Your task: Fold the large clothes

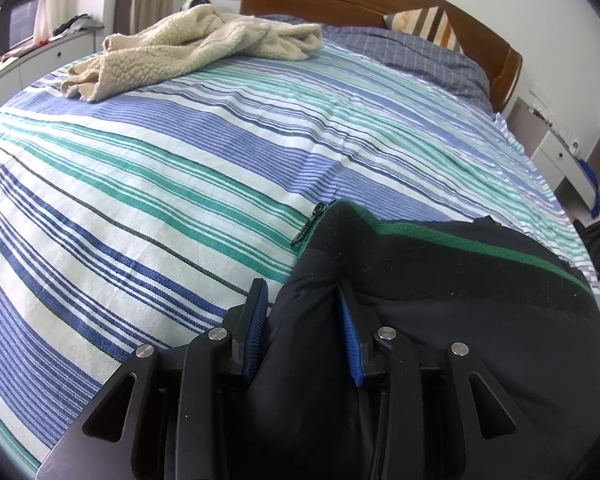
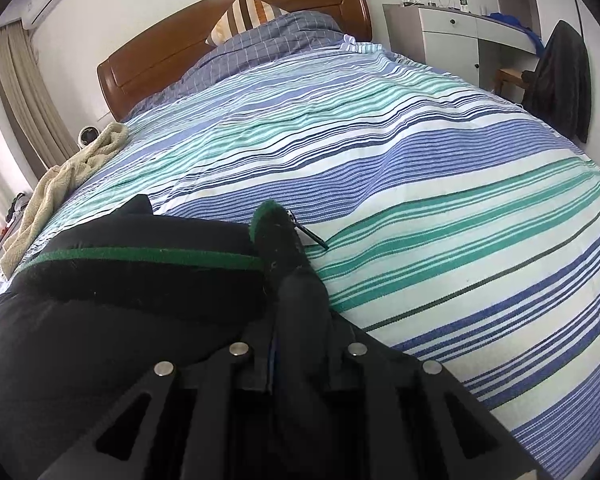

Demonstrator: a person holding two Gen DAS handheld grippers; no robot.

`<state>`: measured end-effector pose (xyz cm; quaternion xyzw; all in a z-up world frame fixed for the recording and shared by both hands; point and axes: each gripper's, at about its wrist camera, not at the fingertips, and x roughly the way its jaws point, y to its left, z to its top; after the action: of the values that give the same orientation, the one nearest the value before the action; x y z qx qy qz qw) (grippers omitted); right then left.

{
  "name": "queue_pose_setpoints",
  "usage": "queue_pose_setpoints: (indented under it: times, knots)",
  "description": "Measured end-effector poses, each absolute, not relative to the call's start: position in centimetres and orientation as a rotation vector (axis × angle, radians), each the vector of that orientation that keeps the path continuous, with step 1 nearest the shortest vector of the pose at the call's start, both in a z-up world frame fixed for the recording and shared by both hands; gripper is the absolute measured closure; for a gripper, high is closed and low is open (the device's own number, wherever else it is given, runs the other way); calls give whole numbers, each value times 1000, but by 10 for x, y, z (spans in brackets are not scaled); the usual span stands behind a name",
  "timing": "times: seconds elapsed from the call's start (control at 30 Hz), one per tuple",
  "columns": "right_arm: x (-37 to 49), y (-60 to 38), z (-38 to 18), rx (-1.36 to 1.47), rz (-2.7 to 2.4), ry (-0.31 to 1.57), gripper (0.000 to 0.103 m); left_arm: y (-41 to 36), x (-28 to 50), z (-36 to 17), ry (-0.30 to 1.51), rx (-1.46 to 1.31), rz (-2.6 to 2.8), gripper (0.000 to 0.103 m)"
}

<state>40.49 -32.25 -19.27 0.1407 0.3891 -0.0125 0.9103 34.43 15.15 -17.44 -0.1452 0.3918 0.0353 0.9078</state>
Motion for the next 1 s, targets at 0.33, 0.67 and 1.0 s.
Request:
queue_pose_setpoints:
  times: [0.33,0.67,1.0]
  knots:
    - [405,-323,-193,299,-26,797,87,151,345,-174,814,-287,86,64]
    - [406,-330,-192,342,-8,802,87,150,348,-169,860,-240,155,34]
    - [412,-356,-180,488,84,909,76,124,270,-67,840,-115,-64,14]
